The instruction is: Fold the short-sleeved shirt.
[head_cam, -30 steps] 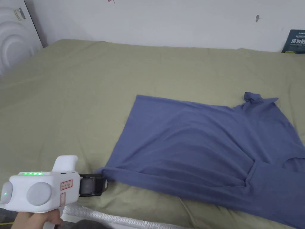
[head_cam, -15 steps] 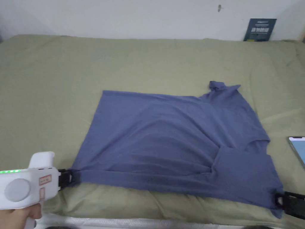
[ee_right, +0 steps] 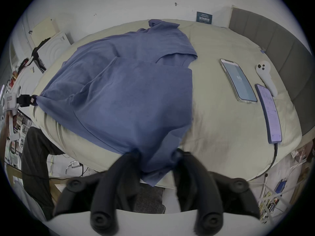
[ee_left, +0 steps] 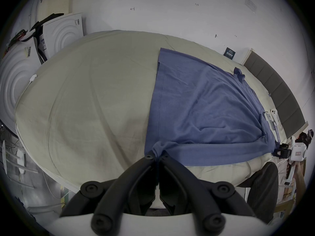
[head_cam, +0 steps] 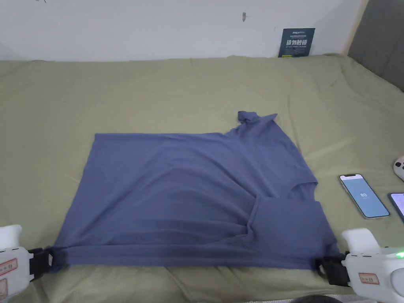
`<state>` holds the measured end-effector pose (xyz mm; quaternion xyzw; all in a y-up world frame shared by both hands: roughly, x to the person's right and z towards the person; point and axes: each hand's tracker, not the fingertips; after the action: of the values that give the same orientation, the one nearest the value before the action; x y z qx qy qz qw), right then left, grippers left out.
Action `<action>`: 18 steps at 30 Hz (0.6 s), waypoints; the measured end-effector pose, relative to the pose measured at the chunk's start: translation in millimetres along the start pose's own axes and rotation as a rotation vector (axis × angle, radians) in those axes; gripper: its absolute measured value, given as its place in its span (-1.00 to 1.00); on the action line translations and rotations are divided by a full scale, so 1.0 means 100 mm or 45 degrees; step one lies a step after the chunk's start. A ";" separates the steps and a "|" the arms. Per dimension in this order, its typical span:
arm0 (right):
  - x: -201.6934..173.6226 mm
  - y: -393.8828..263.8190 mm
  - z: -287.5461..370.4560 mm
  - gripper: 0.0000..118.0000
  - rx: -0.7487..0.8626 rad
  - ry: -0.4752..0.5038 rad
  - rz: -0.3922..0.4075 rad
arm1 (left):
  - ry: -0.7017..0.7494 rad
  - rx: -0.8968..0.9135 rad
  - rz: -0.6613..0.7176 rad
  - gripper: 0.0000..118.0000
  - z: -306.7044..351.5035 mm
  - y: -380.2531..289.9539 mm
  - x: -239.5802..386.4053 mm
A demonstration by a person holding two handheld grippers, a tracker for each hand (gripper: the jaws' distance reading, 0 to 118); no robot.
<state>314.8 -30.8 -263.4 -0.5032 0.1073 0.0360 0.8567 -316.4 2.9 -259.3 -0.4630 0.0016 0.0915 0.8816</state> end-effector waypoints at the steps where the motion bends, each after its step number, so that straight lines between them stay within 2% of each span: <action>1: -0.01 -0.02 0.08 -0.70 0.028 -0.022 -0.034 | -0.013 -0.005 0.004 -1.00 0.00 -0.01 0.00; 3: -0.01 -0.01 0.17 -0.71 0.055 0.021 -0.057 | -0.009 -0.012 0.003 -1.00 -0.01 -0.04 0.02; 8: 0.10 -0.03 0.21 -0.74 0.078 0.017 -0.095 | -0.022 -0.014 0.040 -1.00 0.01 0.02 -0.04; 18: -0.02 0.38 0.64 -0.74 0.147 0.067 -0.137 | -0.101 0.065 0.071 -1.00 0.15 0.32 -0.03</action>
<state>315.7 43.1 -265.2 -0.4588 0.1044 -0.0294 0.8819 -325.9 32.6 -276.5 -0.4361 -0.0181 0.1340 0.8897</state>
